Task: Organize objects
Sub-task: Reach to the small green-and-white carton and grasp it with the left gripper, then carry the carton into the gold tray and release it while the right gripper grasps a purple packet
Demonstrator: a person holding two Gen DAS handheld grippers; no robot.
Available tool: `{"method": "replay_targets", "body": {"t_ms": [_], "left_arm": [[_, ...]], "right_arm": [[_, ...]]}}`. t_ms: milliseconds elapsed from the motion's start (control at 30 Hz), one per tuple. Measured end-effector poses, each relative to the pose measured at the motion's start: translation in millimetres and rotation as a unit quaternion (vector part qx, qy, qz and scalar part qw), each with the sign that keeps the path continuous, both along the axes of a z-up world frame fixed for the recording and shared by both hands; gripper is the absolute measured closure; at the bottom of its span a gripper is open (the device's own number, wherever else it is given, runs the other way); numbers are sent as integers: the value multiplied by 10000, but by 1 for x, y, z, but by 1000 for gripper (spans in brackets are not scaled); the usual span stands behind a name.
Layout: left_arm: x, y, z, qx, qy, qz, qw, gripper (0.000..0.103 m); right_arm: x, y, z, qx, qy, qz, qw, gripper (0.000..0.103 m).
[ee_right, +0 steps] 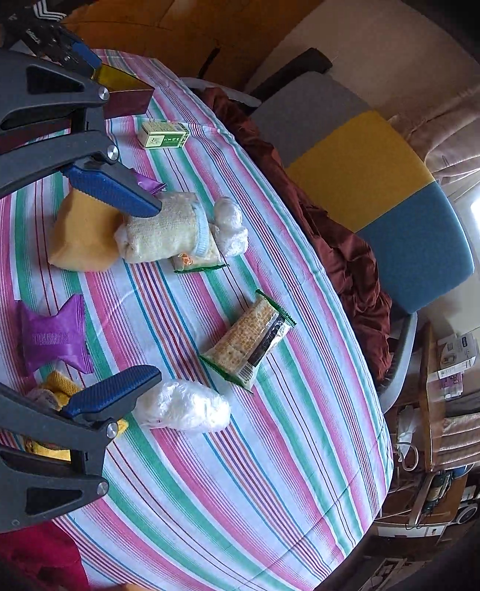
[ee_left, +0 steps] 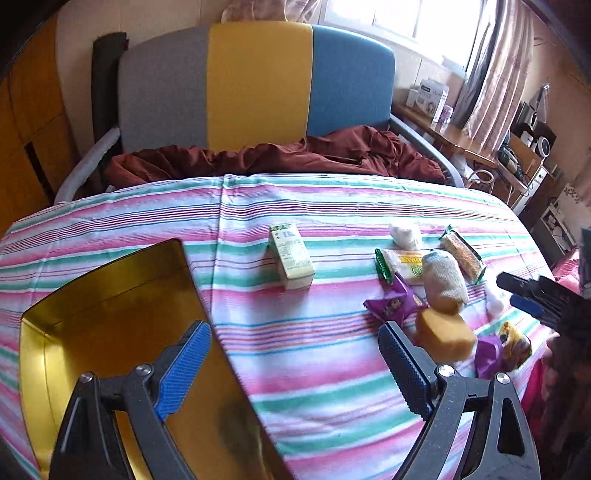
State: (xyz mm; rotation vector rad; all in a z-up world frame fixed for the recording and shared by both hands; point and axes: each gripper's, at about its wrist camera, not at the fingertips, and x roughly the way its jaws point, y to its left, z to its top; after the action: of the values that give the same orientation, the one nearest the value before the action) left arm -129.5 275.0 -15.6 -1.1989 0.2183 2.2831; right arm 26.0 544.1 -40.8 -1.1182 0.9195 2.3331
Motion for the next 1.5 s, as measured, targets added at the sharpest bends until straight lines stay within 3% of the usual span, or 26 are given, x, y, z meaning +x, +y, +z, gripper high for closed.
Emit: {"method": "replay_targets", "body": {"t_ms": [167,500,600,667,700,733,1067,1500], "left_arm": [[-33,33,-17,-223,-80,85,9997,27],[-87,70,-55,-577,-278,333,9974,28],[-98,79,-72,-769,-498,317,9953,42],[-100,83,-83,-884,-606,321,9937,66],[-99,84,-85,-935,-517,292,9938,66],[-95,86,-84,-958,-407,246,9943,73],[-40,86,-73,-869,-247,-330,9954,73],[83,49,-34,-160,35,-1157,9931,73]], "right_arm": [[-6,-3,-3,-33,-37,126,9999,19],[-10,-4,-5,-51,-50,209,9998,19],[-8,-1,-5,-78,-7,159,9998,19],[-9,0,-6,-101,-3,128,9999,19],[-9,1,-7,-111,-21,126,9999,19],[-10,1,-7,-122,-39,141,9998,19],[-21,-10,-14,-189,-209,540,9981,19],[-12,3,-20,-460,-271,330,9980,19]]}}
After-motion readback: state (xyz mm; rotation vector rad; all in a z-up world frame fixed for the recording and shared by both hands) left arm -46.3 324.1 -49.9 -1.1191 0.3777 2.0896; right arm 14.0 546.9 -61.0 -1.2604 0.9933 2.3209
